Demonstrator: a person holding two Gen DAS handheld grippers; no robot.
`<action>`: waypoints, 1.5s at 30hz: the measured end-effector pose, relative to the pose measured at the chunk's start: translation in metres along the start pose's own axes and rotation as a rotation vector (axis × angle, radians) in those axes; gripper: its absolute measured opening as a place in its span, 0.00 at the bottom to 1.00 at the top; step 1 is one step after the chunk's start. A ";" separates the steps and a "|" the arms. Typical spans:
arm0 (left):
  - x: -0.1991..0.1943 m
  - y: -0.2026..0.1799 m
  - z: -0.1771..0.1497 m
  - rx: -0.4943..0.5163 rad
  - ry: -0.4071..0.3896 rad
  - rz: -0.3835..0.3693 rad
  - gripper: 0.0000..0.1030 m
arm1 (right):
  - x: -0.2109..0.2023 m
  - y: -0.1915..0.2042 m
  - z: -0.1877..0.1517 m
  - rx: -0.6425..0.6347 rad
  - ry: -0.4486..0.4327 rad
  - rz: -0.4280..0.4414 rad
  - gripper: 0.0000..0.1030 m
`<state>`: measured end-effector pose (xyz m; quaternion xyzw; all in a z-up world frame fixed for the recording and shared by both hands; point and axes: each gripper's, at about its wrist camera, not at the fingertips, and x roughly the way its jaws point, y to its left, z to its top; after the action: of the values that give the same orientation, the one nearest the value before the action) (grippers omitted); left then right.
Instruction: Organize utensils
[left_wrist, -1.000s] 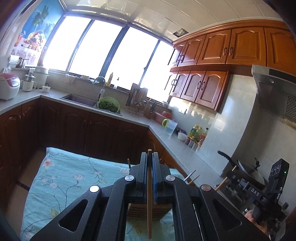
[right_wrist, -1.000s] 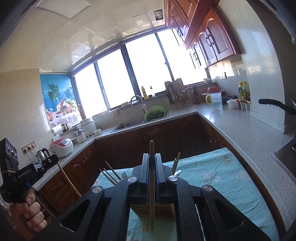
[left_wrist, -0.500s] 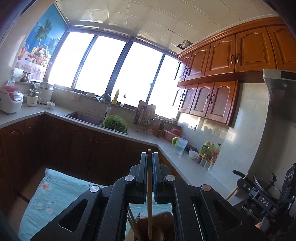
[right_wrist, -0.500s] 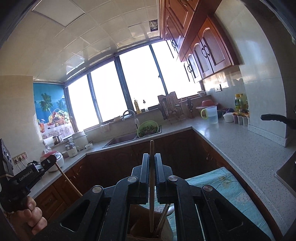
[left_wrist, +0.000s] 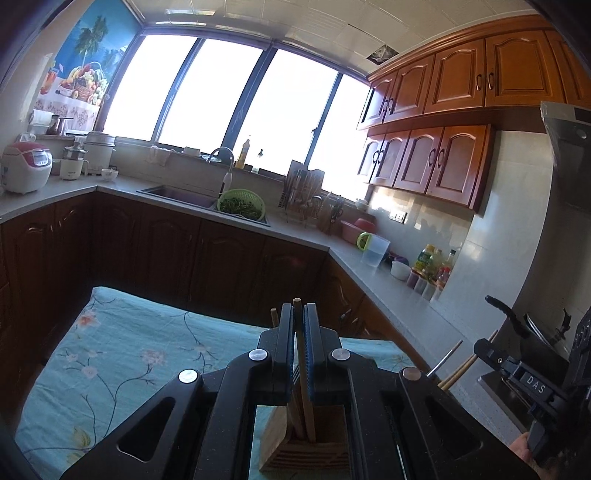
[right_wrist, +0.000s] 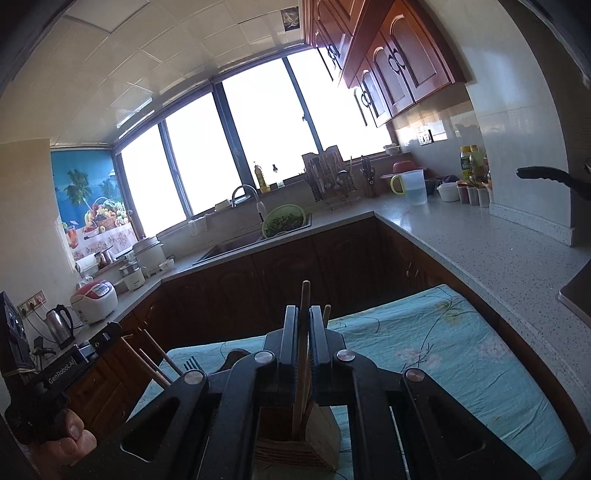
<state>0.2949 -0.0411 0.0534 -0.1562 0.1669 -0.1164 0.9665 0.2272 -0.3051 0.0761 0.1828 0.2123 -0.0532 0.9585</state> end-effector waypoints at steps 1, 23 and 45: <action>0.001 0.002 -0.001 -0.002 0.011 0.002 0.03 | 0.001 -0.001 -0.002 0.001 0.008 -0.002 0.05; -0.020 0.034 0.008 -0.014 0.063 -0.033 0.03 | 0.014 -0.002 -0.018 0.018 0.087 -0.005 0.06; -0.071 0.035 -0.006 -0.035 0.077 0.072 0.76 | -0.037 -0.012 -0.032 0.076 0.023 0.027 0.81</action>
<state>0.2335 0.0099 0.0567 -0.1624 0.2115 -0.0843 0.9601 0.1787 -0.3031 0.0611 0.2223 0.2185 -0.0462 0.9490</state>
